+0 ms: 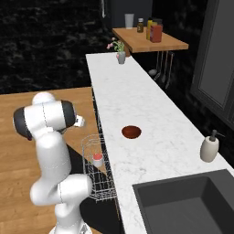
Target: Pick up the cup and bowl from the counter, place them in the dishwasher, and close the dishwasher door.
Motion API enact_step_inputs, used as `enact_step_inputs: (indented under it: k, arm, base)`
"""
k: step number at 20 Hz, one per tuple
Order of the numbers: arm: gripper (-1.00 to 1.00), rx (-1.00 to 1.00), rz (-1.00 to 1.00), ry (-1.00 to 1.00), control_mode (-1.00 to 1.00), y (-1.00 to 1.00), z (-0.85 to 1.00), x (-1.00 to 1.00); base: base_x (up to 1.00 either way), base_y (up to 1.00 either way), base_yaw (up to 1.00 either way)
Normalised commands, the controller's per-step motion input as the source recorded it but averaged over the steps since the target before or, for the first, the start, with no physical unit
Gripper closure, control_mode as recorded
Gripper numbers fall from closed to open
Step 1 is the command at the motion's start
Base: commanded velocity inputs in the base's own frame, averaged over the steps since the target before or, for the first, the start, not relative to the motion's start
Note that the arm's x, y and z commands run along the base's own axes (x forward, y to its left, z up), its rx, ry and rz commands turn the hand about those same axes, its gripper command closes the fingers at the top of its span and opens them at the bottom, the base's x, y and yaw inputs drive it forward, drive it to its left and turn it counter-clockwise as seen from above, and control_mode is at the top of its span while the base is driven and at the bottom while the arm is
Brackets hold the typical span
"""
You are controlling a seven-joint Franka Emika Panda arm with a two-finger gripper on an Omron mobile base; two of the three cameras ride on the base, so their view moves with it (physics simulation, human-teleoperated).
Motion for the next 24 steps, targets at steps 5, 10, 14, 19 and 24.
enact_step_inputs:
  k: [5,10,14,19,24]
  arm:
    - [-1.0,-0.38,0.03,-0.34,-1.0,-0.29,1.0,-0.38]
    - [-1.0,-0.47,0.01,-0.34,-1.0,-0.39,1.0,-0.44]
    - [-1.0,-0.31,0.07,-0.2,-1.0,-0.76,1.0,-0.55]
    - [-1.0,-0.47,0.06,-0.19,-1.0,-0.89,1.0,-0.72]
    - [-1.0,-0.77,0.03,-0.04,-1.0,-0.78,1.0,-0.74]
  base:
    - [0.0,0.0,0.0]
    - [0.0,0.0,0.0]
    - [0.0,0.0,0.0]
    - [0.0,0.0,0.0]
    - [0.0,0.0,0.0]
